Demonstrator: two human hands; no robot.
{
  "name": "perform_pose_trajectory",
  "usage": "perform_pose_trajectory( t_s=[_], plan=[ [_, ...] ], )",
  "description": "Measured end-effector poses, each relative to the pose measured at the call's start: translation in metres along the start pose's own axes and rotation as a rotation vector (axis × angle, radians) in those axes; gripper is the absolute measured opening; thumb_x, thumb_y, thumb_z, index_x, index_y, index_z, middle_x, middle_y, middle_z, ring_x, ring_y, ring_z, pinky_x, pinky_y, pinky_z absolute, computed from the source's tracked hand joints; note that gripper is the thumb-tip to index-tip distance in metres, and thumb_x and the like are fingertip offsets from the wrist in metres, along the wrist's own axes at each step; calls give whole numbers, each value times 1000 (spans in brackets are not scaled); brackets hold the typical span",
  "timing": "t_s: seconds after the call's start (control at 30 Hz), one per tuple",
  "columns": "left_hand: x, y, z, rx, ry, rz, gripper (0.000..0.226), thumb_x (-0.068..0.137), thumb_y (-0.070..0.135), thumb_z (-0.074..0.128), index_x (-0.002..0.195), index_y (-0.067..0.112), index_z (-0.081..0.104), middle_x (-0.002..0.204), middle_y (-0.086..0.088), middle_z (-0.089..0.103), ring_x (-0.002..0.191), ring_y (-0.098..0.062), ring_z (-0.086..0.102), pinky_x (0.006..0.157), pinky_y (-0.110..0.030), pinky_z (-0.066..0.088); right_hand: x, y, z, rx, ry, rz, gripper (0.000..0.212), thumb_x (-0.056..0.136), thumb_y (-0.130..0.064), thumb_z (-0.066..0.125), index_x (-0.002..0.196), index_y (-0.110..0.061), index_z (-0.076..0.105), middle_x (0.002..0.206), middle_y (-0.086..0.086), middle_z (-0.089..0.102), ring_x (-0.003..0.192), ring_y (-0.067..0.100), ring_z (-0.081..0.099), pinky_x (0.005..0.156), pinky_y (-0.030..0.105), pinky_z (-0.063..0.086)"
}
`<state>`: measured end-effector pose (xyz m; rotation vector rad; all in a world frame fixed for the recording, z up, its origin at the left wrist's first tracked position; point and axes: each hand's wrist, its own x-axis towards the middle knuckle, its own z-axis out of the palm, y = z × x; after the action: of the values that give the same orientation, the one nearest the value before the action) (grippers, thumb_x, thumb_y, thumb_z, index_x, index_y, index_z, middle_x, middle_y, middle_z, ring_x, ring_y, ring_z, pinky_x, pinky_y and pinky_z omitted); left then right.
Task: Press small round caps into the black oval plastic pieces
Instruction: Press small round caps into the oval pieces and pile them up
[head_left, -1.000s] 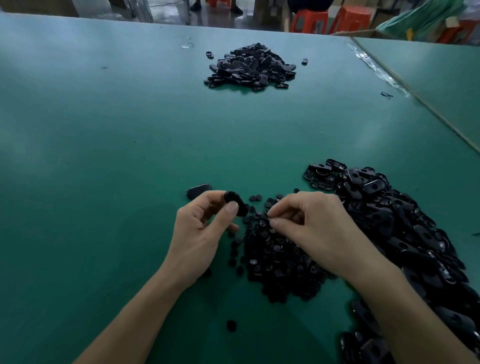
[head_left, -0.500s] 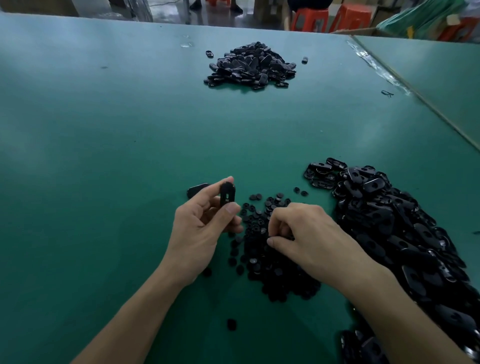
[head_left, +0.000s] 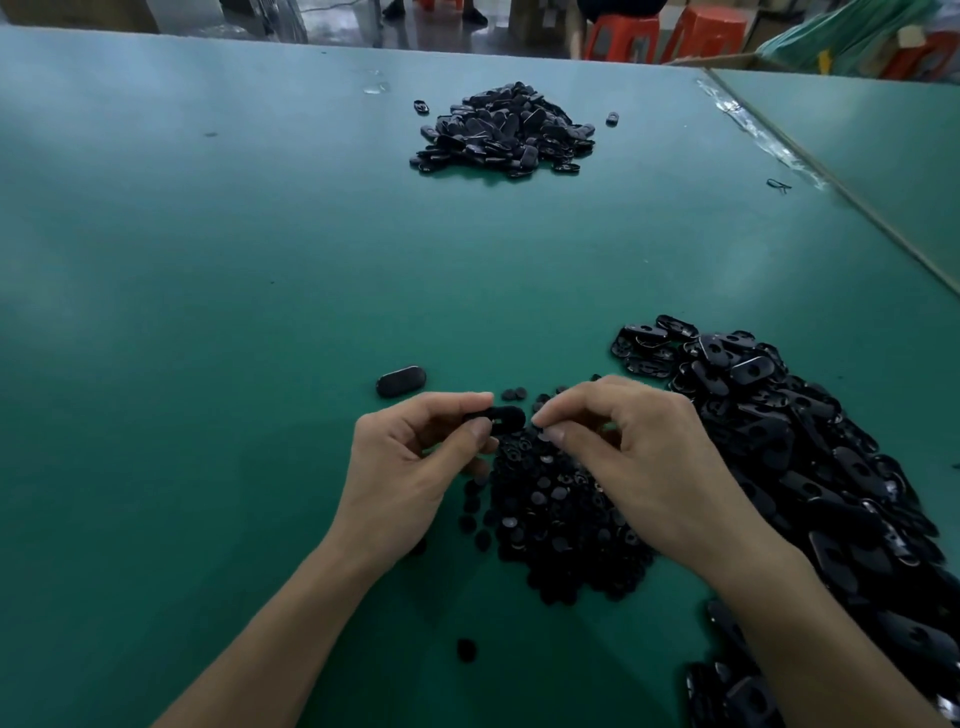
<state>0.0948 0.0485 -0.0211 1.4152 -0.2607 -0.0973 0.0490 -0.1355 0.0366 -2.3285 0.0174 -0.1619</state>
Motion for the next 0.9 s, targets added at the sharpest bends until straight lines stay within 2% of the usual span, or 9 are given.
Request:
perform_pose_trajectory(
  t_s=[0.1, 0.23, 0.37, 0.5, 0.67, 0.8, 0.9],
  plan=[
    [0, 0, 0, 7, 10, -10, 27, 86, -7, 69, 95, 18, 77, 77, -4, 76, 68, -14, 73, 62, -22, 57, 0, -2, 1, 31, 38, -4, 15, 89, -18, 74, 87, -33, 77, 75, -9, 58, 71, 4, 57, 66, 11, 41],
    [0, 1, 1, 18, 12, -9, 30, 83, -3, 71, 95, 24, 78, 77, -4, 77, 66, -13, 73, 63, -19, 56, -1, -9, 6, 109, 39, 23, 15, 88, -14, 73, 89, -28, 78, 74, -13, 71, 70, 4, 66, 67, 12, 49],
    [1, 0, 0, 16, 3, -22, 36, 84, -4, 71, 93, 30, 79, 81, -4, 78, 69, -13, 73, 66, -19, 57, -3, -15, 15, 176, 31, 54, 11, 84, -14, 78, 89, -24, 80, 75, -18, 74, 69, -5, 69, 67, 8, 50],
    [0, -1, -2, 48, -16, -11, 40, 87, -9, 69, 98, 28, 78, 83, -2, 78, 70, -11, 73, 68, -19, 57, -2, -14, 19, 154, 71, 87, 18, 84, -12, 77, 90, -29, 75, 74, -15, 72, 72, -2, 68, 68, 11, 52],
    [0, -1, -2, 80, -36, 5, 36, 86, -8, 70, 101, 24, 76, 86, 1, 78, 73, -10, 74, 71, -18, 57, -1, -16, 21, 151, 110, 123, 17, 82, -11, 80, 82, -27, 73, 72, -14, 72, 71, -4, 68, 66, 10, 52],
    [-2, 0, -2, 83, -50, 7, 41, 85, -6, 72, 99, 32, 77, 89, 0, 79, 79, -14, 75, 74, -21, 58, 0, -19, 24, 160, 102, 110, 17, 82, -7, 79, 81, -24, 77, 75, -13, 73, 72, -5, 68, 69, 8, 51],
    [-2, -1, -2, 93, -61, 12, 35, 82, 2, 74, 99, 32, 78, 92, 1, 79, 82, -16, 76, 75, -23, 59, 0, -19, 27, 142, 115, 109, 19, 82, -8, 80, 81, -27, 77, 79, -12, 72, 75, -3, 67, 70, 7, 49]
  ],
)
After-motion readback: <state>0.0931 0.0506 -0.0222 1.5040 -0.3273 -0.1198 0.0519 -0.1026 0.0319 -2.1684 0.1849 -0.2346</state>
